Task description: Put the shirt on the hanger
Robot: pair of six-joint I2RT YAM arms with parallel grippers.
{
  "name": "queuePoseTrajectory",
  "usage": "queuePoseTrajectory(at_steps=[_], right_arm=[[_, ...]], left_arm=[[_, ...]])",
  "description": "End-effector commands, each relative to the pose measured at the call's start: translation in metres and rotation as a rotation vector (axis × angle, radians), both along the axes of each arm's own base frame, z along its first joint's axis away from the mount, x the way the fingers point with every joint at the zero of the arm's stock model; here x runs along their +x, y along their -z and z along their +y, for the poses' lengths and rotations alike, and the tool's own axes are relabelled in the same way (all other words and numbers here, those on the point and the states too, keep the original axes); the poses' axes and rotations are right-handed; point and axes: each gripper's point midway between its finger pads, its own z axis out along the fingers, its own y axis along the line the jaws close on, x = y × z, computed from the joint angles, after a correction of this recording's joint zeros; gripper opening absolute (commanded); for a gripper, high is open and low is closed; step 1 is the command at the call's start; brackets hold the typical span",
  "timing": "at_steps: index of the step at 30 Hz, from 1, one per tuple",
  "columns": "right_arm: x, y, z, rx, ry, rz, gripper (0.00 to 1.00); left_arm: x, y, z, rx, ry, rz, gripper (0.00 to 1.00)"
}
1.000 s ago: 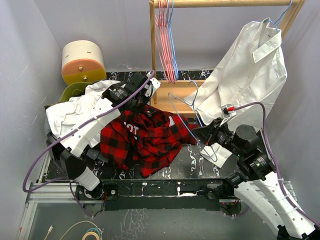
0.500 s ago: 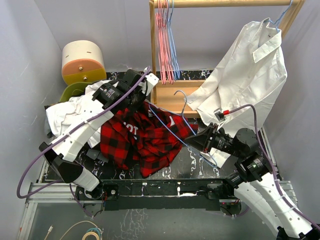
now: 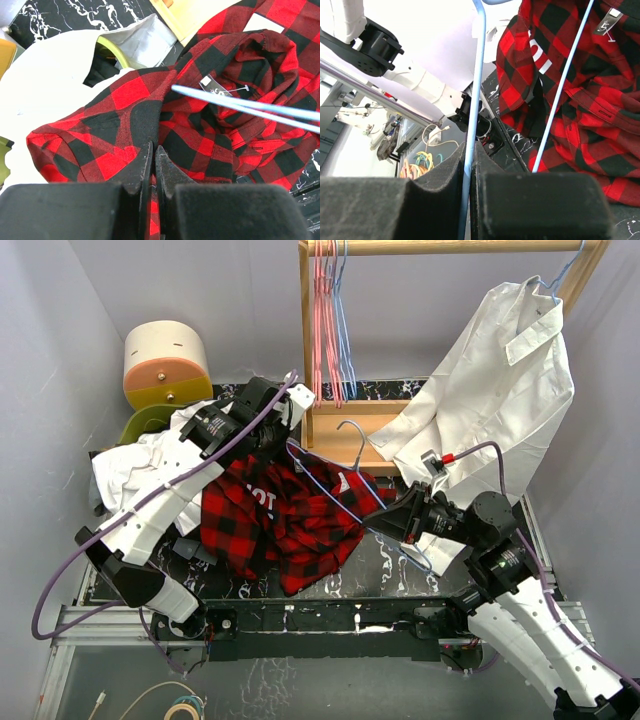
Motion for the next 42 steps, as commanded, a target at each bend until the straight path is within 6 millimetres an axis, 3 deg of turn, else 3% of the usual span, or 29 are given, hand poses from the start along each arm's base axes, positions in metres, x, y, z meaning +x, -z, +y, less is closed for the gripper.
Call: queuePoseTrajectory(at_steps=[1,7,14,26,31,37,42], right_arm=[[-0.010,-0.038,-0.001,0.052,-0.033,-0.117,0.08],[-0.014,-0.041,0.003,0.094,-0.083,-0.073,0.08],[-0.005,-0.039,0.007,0.129,-0.074,-0.082,0.08],[0.037,-0.053,0.044,0.171,-0.115,-0.159,0.08],[0.051,-0.068,0.054,0.219,-0.116,-0.207,0.08],[0.052,-0.081,0.074,0.298,-0.186,-0.218,0.08],[0.050,-0.076,0.101,0.301,-0.224,-0.215,0.08]], left_arm=[[0.005,-0.018,0.012,-0.010,-0.044,-0.064,0.00],[0.012,-0.023,0.022,-0.059,-0.107,-0.068,0.00],[0.003,-0.037,0.022,-0.178,-0.091,-0.017,0.00],[-0.008,-0.066,0.026,-0.288,-0.066,-0.026,0.00],[-0.018,-0.065,0.027,-0.311,-0.049,-0.001,0.00],[-0.015,-0.083,0.027,-0.353,-0.047,-0.036,0.00],[-0.019,-0.088,0.023,-0.372,-0.020,-0.028,0.00]])
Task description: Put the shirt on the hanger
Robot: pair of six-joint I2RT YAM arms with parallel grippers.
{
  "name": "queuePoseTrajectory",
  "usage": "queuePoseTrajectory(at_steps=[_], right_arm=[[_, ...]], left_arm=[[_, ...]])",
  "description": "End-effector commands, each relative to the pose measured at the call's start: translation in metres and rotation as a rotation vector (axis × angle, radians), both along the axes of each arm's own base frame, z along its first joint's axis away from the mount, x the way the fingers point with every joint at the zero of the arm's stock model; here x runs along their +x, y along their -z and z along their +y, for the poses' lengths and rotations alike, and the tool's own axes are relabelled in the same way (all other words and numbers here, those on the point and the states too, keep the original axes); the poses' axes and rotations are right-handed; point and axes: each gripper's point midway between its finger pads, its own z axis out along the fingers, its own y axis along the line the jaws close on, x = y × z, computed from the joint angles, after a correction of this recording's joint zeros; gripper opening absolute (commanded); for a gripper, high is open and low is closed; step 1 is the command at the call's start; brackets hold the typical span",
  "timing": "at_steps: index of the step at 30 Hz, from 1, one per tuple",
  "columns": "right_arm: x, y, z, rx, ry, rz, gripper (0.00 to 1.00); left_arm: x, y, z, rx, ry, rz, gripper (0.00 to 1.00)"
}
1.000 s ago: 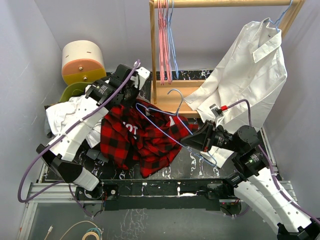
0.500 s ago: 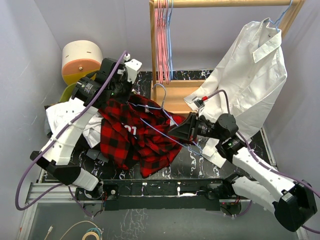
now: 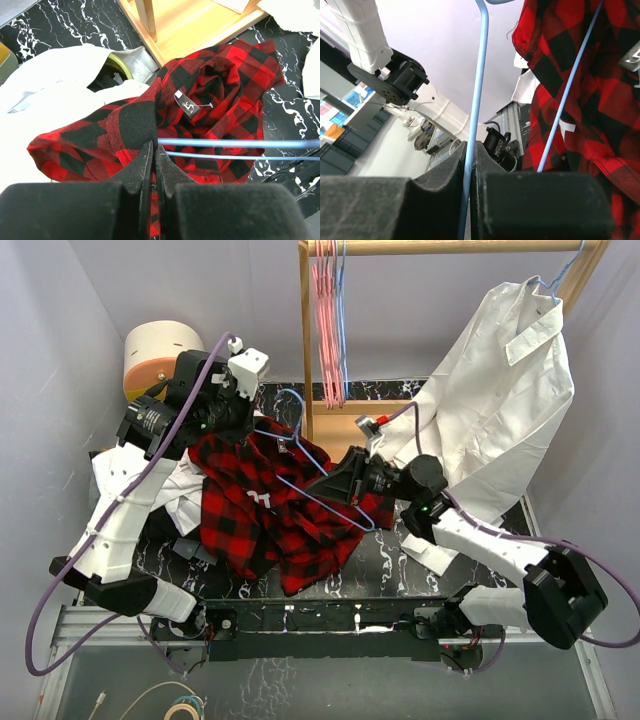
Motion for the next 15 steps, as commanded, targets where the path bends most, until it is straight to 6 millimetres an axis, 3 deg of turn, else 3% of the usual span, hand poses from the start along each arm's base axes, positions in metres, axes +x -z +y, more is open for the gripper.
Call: queuePoseTrajectory(at_steps=[1,9,12,15], right_arm=[[-0.008,-0.049,0.011,0.141,-0.012,-0.159,0.08],[0.009,-0.044,0.022,0.194,-0.014,-0.125,0.08],[0.011,-0.046,0.028,0.223,-0.052,-0.121,0.08],[0.014,-0.049,0.038,0.228,-0.080,-0.125,0.08]], left_arm=[[-0.014,-0.020,0.000,-0.059,0.028,-0.022,0.00],[-0.031,-0.034,0.004,-0.096,0.082,-0.029,0.00],[-0.039,-0.029,0.001,-0.113,0.136,0.009,0.00],[-0.061,-0.027,-0.004,-0.147,0.254,0.037,0.00]])
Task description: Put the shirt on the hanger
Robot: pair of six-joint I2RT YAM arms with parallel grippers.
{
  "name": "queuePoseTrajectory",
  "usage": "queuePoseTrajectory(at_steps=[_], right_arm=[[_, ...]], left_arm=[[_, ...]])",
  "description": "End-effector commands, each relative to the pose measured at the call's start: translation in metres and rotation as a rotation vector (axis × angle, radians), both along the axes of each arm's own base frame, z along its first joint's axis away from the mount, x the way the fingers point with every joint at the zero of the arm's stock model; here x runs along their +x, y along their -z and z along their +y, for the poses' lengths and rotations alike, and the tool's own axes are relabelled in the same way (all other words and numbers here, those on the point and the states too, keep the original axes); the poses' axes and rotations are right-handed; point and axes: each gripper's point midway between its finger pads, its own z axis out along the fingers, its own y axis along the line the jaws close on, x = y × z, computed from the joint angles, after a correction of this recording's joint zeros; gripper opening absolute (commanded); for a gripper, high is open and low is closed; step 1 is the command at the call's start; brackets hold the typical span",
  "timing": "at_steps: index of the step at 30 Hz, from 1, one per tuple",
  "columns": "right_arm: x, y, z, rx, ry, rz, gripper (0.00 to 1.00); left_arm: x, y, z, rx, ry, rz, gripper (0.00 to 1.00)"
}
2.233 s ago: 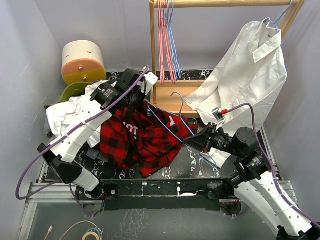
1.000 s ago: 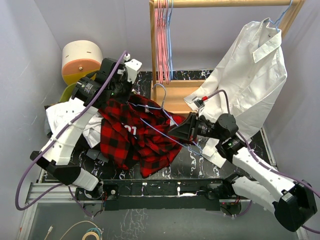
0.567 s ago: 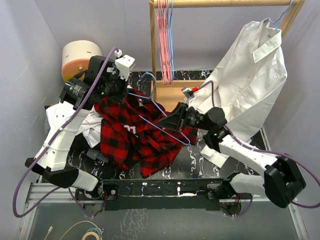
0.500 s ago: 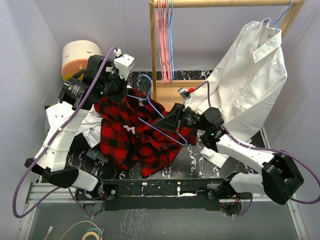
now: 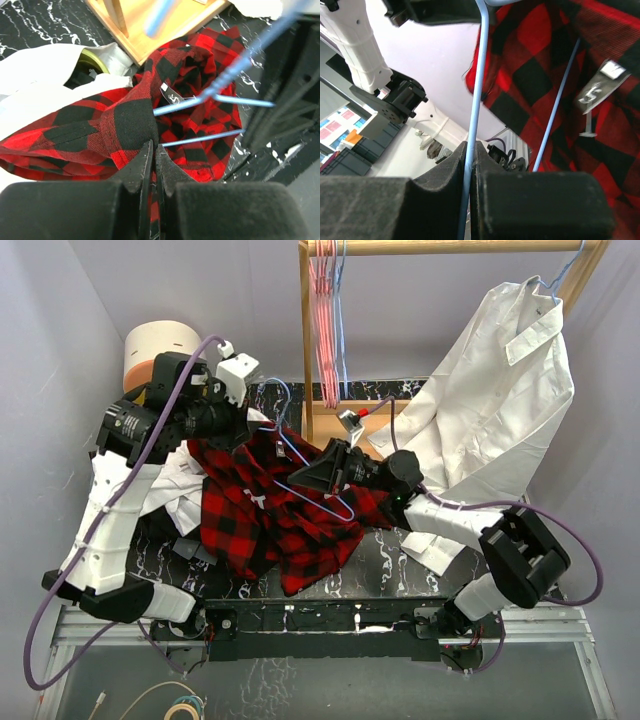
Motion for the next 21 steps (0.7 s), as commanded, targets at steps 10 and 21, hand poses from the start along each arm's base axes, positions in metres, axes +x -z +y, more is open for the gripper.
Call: queuePoseTrajectory(at_steps=[10,21], right_arm=[[0.005,-0.044,0.027,0.097,-0.037,-0.125,0.08],[0.010,-0.021,0.046,0.066,-0.021,-0.084,0.08]], left_arm=[[-0.039,-0.015,0.000,-0.096,0.141,0.007,0.00],[-0.057,0.016,-0.003,-0.074,0.252,0.091,0.02]])
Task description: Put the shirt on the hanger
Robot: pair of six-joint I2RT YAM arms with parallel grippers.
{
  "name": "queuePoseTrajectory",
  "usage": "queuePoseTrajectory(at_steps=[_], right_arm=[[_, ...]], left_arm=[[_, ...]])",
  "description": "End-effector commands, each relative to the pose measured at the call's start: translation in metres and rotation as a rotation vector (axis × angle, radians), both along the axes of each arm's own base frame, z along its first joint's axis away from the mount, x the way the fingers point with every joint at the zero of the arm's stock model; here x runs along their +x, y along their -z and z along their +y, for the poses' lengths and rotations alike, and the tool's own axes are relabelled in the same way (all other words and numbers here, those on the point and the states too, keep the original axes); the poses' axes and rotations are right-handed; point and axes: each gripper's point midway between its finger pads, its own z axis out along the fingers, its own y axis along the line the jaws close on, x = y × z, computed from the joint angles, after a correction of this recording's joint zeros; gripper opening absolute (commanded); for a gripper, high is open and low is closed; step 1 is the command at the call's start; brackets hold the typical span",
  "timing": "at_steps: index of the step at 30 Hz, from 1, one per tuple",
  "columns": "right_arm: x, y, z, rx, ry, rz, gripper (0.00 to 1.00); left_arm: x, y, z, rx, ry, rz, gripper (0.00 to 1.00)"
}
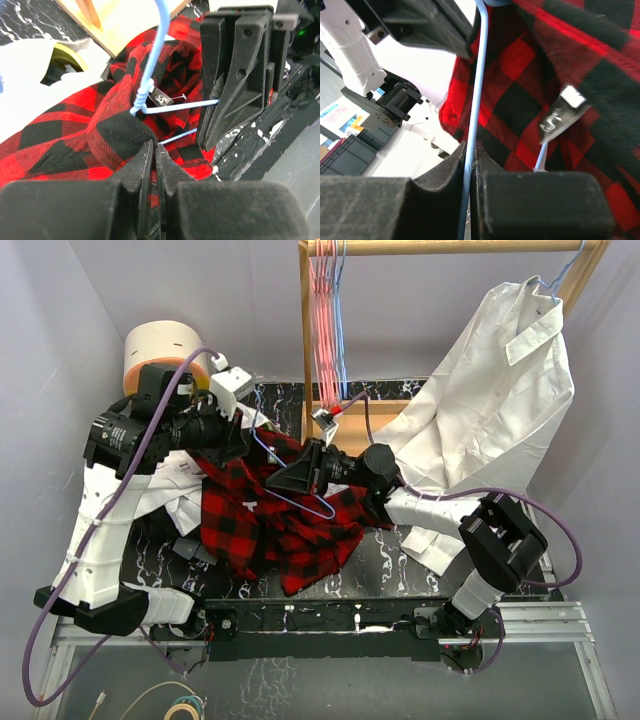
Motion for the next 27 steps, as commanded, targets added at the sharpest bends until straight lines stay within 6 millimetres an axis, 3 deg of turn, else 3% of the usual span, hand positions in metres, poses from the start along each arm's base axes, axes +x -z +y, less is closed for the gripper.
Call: queuePoseTrajectory(at_steps=[1,4,6,8,9,11,14,16,19,27], right_arm=[[0.009,-0.015,0.002,0.078,0.048,-0.057,0.08],[0.008,-0.001,0.003,0.099,0.031,-0.024,0.08],[0.009,0.006,0.004,0.109,0.023,-0.003,0.08],[0.011,0.009,0.006,0.113,0.018,0.003,0.08],[0.013,0.018,0.010,0.100,0.016,0.015,0.08],[0.017,0.026,0.013,0.088,0.016,0.020,0.08],[0.022,0.035,0.018,0.077,0.016,0.019,0.08],[0.024,0.042,0.021,0.072,0.010,0.024,0.08],[0.023,0.051,0.024,0.070,-0.015,0.033,0.08],[0.020,0.057,0.025,0.061,-0.039,0.025,0.08]], left_arm=[[-0.035,0.031,-0.007,0.012,0.189,0.081,0.03],[-0.051,0.055,-0.006,0.038,0.292,0.135,0.08],[-0.056,0.062,-0.004,0.057,0.322,0.140,0.17],[-0.062,0.064,-0.001,0.067,0.342,0.131,0.52],[-0.065,0.064,0.000,0.062,0.352,0.130,0.64],[-0.071,0.062,0.002,0.041,0.365,0.140,0.74],[-0.059,0.043,0.013,0.011,0.287,0.051,0.78],[-0.038,0.036,0.029,0.031,0.177,-0.018,0.79],[-0.022,0.042,0.041,0.065,0.141,-0.078,0.78],[-0.004,0.073,0.029,0.026,0.304,-0.045,0.71]])
